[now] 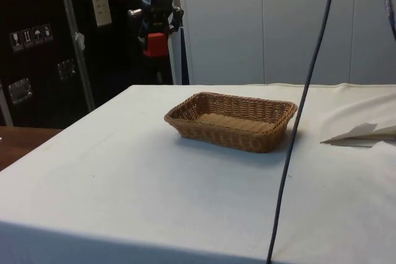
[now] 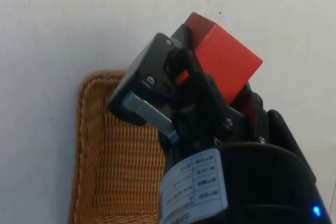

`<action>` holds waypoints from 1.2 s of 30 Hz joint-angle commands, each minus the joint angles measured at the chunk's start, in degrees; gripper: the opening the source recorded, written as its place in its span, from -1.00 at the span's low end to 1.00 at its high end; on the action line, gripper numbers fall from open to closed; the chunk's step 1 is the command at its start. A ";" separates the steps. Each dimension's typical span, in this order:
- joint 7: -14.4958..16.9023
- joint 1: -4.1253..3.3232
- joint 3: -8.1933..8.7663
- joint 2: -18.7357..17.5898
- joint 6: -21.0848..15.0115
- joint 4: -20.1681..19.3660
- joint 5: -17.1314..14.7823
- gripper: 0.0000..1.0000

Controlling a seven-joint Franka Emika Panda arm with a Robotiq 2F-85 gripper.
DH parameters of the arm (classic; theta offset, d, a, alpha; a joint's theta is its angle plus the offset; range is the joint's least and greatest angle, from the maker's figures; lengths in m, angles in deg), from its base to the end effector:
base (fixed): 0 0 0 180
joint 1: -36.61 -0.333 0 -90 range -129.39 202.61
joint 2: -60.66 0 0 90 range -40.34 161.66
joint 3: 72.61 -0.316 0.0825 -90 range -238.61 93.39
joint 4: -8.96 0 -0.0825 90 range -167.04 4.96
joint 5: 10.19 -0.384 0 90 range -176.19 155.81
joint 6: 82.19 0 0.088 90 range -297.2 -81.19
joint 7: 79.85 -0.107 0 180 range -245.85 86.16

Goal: Pick up the cube and place it into the basket.

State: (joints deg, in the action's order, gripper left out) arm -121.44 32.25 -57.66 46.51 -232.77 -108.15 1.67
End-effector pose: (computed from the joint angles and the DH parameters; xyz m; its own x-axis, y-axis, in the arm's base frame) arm 0.6097 -0.1024 0.3604 0.6846 -0.6234 0.3777 -0.6589 -0.7509 -0.0451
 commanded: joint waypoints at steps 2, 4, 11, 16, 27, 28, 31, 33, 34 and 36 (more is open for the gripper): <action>0.17 -0.11 0.11 1.55 -0.40 -1.60 0.46 -0.96; 0.46 -0.11 0.11 2.52 -0.34 -2.52 0.46 -0.96; 1.72 -0.11 -0.06 5.73 -0.17 -5.67 0.52 -0.96; 2.69 -0.06 -0.11 7.85 -0.06 -7.62 0.52 -0.96; 5.27 -0.06 -0.23 12.49 0.06 -11.97 0.40 -0.96; 5.50 -0.06 -0.23 12.89 0.00 -12.38 0.40 -0.96; 6.42 0.00 -0.29 14.38 -0.06 -13.92 0.34 -0.96; 6.65 0.00 -0.29 14.78 -0.11 -14.38 0.34 -0.96; 6.88 0.00 -0.29 15.13 -0.17 -14.78 0.34 -0.96; 7.22 0.00 -0.34 15.81 -0.23 -15.64 0.29 -0.96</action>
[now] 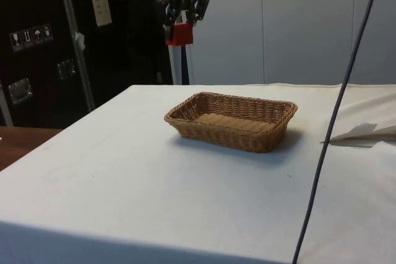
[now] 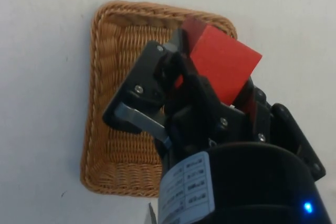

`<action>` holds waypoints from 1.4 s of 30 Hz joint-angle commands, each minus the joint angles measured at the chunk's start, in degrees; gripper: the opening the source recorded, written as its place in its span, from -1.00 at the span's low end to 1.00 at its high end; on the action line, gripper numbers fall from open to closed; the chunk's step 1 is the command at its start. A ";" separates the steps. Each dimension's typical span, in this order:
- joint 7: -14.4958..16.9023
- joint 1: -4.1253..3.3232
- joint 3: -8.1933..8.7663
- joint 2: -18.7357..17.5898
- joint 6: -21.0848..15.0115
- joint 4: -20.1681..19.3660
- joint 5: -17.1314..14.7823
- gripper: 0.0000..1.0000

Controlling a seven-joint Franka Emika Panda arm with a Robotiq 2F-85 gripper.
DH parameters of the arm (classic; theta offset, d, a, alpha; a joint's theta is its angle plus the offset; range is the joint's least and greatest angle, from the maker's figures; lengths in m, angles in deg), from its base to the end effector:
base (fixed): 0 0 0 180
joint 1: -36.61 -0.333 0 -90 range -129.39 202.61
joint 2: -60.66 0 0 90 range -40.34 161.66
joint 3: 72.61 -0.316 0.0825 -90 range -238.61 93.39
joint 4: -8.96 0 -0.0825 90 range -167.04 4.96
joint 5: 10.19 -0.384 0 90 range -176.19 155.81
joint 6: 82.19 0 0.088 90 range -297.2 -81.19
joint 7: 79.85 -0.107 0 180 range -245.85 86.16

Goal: Pick up the cube and place it into the basket.

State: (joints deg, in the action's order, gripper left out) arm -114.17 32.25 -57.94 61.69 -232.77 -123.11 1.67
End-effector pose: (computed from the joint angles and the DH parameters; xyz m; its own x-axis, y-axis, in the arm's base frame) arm 0.5312 -0.0918 0.3884 0.7583 -0.5501 0.3497 -0.5690 -0.8204 -0.0565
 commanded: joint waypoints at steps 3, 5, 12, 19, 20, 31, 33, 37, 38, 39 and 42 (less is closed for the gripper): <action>0.80 0.00 -0.06 2.12 -0.46 -2.58 0.34 -0.96; 0.97 0.06 -0.06 2.52 -0.52 -3.04 0.34 -0.96; 2.58 0.11 0.00 4.13 -0.69 -5.96 0.00 -0.96; 4.64 0.52 0.11 5.67 -3.55 -10.54 0.17 -0.96; 4.53 0.52 0.06 5.27 -2.75 -9.97 0.00 -0.96; 7.51 1.03 0.23 6.13 -7.22 -15.70 0.11 -0.96; 7.96 1.03 0.11 6.07 -8.31 -17.02 0.17 -0.96; 8.48 1.03 -0.06 5.90 -9.80 -18.74 0.29 -0.96; 8.71 1.03 -0.17 5.79 -10.43 -19.54 0.29 -0.96; 8.82 1.03 -0.17 5.79 -9.45 -19.02 0.00 -0.96; 9.05 1.03 -0.40 5.61 -11.52 -20.68 0.29 -0.96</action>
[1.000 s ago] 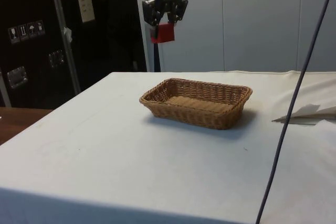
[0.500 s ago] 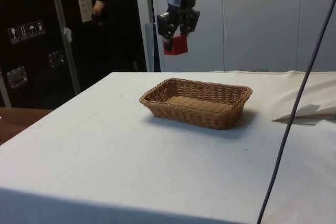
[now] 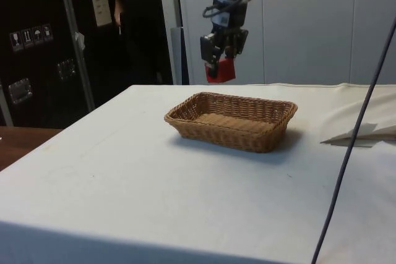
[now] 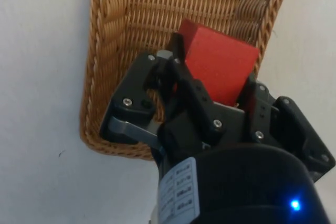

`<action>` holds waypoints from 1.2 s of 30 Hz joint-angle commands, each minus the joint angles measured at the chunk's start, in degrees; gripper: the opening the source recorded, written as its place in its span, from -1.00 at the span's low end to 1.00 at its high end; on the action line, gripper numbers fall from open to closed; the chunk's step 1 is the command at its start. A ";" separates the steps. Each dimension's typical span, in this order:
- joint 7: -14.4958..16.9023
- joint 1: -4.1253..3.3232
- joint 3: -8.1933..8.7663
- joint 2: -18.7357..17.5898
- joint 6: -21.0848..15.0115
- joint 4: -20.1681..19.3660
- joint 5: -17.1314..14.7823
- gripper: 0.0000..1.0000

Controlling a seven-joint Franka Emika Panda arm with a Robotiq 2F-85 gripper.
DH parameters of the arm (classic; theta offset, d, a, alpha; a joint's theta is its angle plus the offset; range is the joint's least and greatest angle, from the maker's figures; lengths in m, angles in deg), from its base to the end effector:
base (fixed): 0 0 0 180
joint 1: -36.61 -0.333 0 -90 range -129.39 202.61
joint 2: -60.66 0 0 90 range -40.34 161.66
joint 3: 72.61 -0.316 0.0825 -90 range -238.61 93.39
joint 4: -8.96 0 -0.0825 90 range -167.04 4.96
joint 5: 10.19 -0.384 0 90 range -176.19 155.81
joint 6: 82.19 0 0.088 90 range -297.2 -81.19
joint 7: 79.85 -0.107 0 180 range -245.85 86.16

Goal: Pick up the cube and place it into the basket.

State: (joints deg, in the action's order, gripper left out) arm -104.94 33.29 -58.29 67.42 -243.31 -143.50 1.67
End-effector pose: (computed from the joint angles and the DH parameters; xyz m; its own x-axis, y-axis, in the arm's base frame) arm 0.4357 -0.0729 0.3041 0.8674 -0.4185 0.2692 -0.4266 -0.9039 -0.0303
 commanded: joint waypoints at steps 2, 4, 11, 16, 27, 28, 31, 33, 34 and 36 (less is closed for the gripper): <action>0.00 0.06 -0.17 -0.34 -1.72 -1.03 0.34 -0.96; 0.17 0.06 -0.40 -0.57 -2.46 -1.78 0.40 -0.96; 0.23 0.17 -1.60 -2.86 -4.81 -2.81 0.97 -0.96; 1.20 0.00 -2.41 -4.35 -5.21 -2.86 0.00 -0.96; 4.07 0.06 -2.64 -9.57 -9.74 -2.86 0.00 -0.96; 3.67 0.17 -2.12 -10.77 -11.40 -2.52 1.09 -0.96; 3.67 0.11 -1.78 -12.89 -13.64 -2.35 1.15 -0.96; 3.78 0.06 -1.60 -13.87 -14.78 -2.29 1.09 -0.96; 3.78 0.06 -1.49 -14.27 -15.24 -2.23 1.09 -0.96; 4.07 0.17 -2.41 -14.21 -14.95 -2.58 0.00 -0.96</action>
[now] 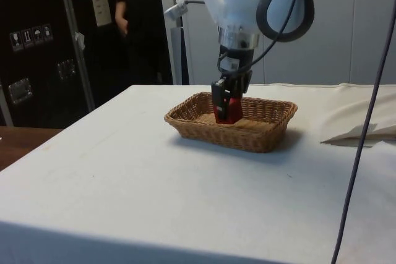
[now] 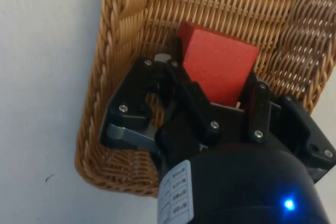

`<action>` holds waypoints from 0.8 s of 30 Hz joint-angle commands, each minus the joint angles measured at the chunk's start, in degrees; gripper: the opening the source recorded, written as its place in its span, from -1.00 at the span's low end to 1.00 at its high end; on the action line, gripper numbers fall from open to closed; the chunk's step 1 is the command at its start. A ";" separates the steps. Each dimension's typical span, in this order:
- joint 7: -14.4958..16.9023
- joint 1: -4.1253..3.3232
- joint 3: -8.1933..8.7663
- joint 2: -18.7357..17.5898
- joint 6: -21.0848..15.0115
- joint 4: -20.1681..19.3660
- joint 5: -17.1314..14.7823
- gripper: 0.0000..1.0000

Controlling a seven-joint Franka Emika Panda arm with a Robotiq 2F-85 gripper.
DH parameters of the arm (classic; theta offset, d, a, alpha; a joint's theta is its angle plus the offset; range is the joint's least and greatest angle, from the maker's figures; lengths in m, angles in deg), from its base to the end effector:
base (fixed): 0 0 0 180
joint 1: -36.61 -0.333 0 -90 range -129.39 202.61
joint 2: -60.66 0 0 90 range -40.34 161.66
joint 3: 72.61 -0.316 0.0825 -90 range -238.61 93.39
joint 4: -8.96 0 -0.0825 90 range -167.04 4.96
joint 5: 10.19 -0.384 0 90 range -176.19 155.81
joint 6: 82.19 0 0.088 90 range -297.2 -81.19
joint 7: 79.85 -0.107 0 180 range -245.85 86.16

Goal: Pick up the cube and place it into the basket.

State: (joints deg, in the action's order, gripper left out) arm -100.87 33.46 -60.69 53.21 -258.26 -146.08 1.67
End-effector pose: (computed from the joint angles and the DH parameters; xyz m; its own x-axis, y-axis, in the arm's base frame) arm 0.4235 -0.0512 0.2112 0.9240 -0.2959 0.2422 -0.3054 -0.9522 0.0018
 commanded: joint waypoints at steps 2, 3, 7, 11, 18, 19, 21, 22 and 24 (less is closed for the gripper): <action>-0.29 -0.17 1.26 -1.49 -1.89 0.52 1.03 -0.96; -0.29 -0.23 1.38 -1.89 -2.35 0.63 1.03 -0.96; -0.17 -0.40 1.55 -3.15 -4.07 0.63 0.57 -0.96; -0.11 -0.34 1.15 -3.09 -4.13 0.40 0.34 -0.96; -0.11 -0.11 0.57 -3.09 -3.95 0.40 0.11 -0.83; 0.00 0.06 0.34 -3.09 -3.90 0.34 0.00 -0.67; -0.06 -0.11 0.52 -3.09 -3.95 0.40 0.06 -0.48; -0.06 -0.06 0.52 -3.09 -3.95 0.40 0.06 -0.29; -0.06 -0.06 0.46 -3.09 -3.95 0.40 0.00 0.11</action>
State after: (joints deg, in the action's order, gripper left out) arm -100.87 33.51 -60.35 50.12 -262.16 -145.74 1.67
